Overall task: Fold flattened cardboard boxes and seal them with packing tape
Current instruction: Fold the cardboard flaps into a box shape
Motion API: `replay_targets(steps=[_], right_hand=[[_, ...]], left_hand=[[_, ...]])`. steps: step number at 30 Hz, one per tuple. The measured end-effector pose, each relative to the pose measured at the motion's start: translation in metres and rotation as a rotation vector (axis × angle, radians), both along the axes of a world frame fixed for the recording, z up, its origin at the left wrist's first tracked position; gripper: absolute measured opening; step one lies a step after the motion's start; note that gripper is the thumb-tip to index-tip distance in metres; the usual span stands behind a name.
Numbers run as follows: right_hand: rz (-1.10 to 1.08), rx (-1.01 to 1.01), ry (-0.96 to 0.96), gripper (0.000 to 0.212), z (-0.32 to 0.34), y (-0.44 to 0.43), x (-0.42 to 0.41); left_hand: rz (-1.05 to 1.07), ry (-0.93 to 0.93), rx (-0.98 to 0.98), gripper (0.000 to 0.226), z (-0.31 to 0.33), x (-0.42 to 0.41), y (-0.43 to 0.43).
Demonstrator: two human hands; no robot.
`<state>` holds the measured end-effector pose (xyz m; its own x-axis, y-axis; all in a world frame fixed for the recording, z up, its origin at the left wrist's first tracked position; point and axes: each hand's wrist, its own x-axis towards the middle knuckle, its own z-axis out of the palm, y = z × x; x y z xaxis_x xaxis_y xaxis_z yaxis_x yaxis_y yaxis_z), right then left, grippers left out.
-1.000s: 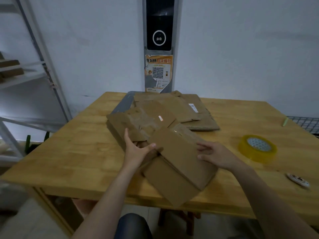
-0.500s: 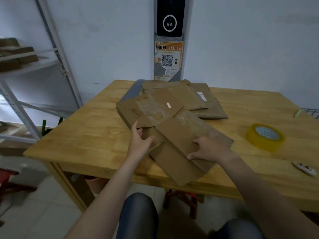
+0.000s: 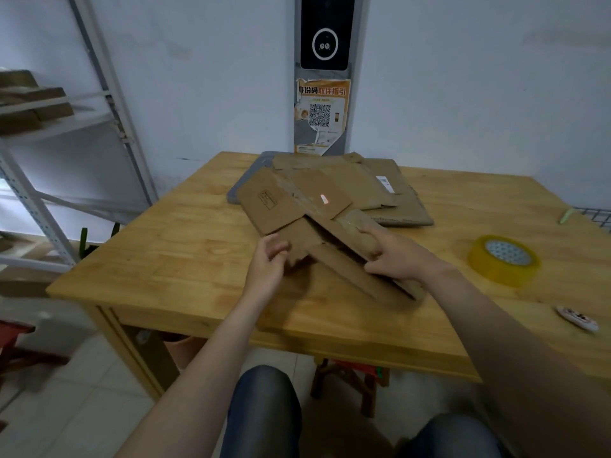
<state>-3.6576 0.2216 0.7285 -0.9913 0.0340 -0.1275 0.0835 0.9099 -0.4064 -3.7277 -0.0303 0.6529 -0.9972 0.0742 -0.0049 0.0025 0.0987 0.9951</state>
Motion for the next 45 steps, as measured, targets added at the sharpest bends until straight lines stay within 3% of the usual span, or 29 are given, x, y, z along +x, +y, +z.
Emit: replay_targets(steps=[5,8,15,18,21,24,30,32,36,39,41,43,45], right_hand=[[-0.036,-0.196,0.092,0.054,0.005,0.024,0.016],[-0.041,-0.28,0.138,0.041,0.006,0.025,0.026],[-0.167,-0.409,0.21,0.038,0.001,0.042,0.038],[-0.223,-0.652,0.233,0.017,0.006,0.05,0.043],[-0.205,-0.68,0.305,0.03,0.005,0.061,0.048],[-0.244,-0.78,0.407,0.052,0.003,0.073,0.051],[-0.305,-0.821,0.495,0.021,0.015,0.085,0.061],[-0.302,-0.744,0.531,0.024,0.015,0.085,0.063],[-0.319,-0.823,0.477,0.034,0.007,0.083,0.067],[-0.354,-0.847,0.405,0.028,0.0,0.082,0.071],[-0.346,-0.756,0.359,0.02,-0.002,0.087,0.07],[-0.387,-0.735,0.257,0.044,-0.004,0.093,0.073],[-0.393,-0.797,0.19,0.065,-0.006,0.099,0.076]], left_hand=[[-0.102,0.161,-0.096,0.032,0.031,0.0,0.016],[-0.057,0.134,-0.181,0.033,0.046,-0.007,0.037],[0.151,-0.055,-0.441,0.069,0.054,-0.014,0.084],[0.179,-0.127,-0.476,0.086,0.054,-0.009,0.1],[0.217,-0.125,-0.456,0.079,0.054,-0.006,0.11],[0.215,-0.08,-0.257,0.06,0.05,-0.011,0.115],[0.176,0.008,-0.081,0.046,0.05,-0.01,0.108],[0.159,0.023,-0.071,0.043,0.048,-0.011,0.105],[0.066,0.047,-0.046,0.03,0.038,-0.011,0.099],[-0.062,0.124,-0.084,0.025,0.033,-0.011,0.093],[-0.078,0.174,-0.17,0.022,0.032,-0.013,0.091],[-0.058,0.175,-0.312,0.018,0.033,-0.013,0.089],[-0.07,0.111,-0.321,0.037,0.037,-0.009,0.088]])
